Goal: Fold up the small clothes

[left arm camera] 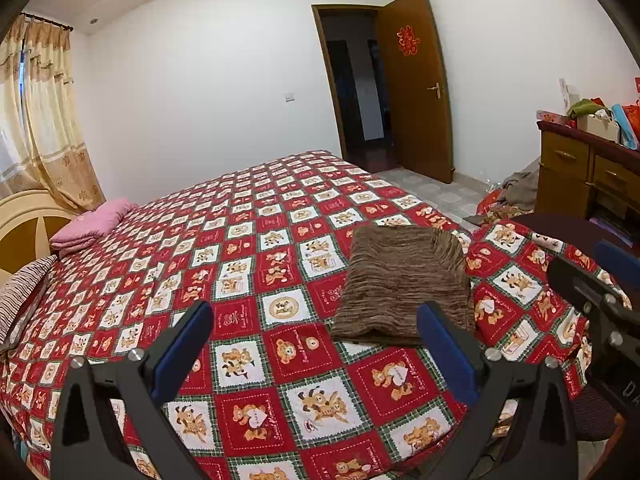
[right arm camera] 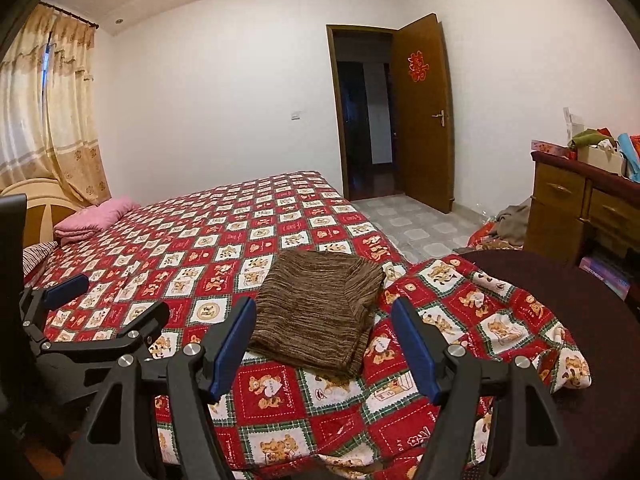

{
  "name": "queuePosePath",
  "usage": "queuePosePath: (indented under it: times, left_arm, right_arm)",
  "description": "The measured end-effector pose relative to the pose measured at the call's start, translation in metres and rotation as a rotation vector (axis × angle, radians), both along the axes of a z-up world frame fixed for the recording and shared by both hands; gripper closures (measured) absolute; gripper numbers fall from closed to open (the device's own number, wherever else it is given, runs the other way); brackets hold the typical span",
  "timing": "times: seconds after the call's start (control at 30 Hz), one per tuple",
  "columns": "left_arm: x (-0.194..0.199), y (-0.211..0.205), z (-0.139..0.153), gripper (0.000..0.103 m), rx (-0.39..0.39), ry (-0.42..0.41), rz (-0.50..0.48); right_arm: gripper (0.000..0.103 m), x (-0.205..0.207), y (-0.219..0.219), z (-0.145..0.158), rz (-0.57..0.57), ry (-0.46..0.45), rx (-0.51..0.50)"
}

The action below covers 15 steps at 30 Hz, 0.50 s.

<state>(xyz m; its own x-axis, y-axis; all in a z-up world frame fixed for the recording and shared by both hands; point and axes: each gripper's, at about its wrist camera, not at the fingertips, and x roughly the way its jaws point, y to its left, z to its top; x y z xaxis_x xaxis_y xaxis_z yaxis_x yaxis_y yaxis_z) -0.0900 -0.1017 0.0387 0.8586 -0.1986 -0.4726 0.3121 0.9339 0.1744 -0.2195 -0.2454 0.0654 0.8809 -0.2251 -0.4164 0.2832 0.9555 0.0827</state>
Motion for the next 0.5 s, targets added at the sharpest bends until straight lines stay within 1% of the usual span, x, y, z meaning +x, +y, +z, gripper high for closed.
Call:
queuePosePath:
  times: [0.5]
  left_arm:
    - [0.0007,-0.0002,-0.0003,0.0,0.004,0.0,0.006]
  right_arm:
    - [0.032,0.0009,-0.0003,0.0001,-0.001,-0.001,-0.001]
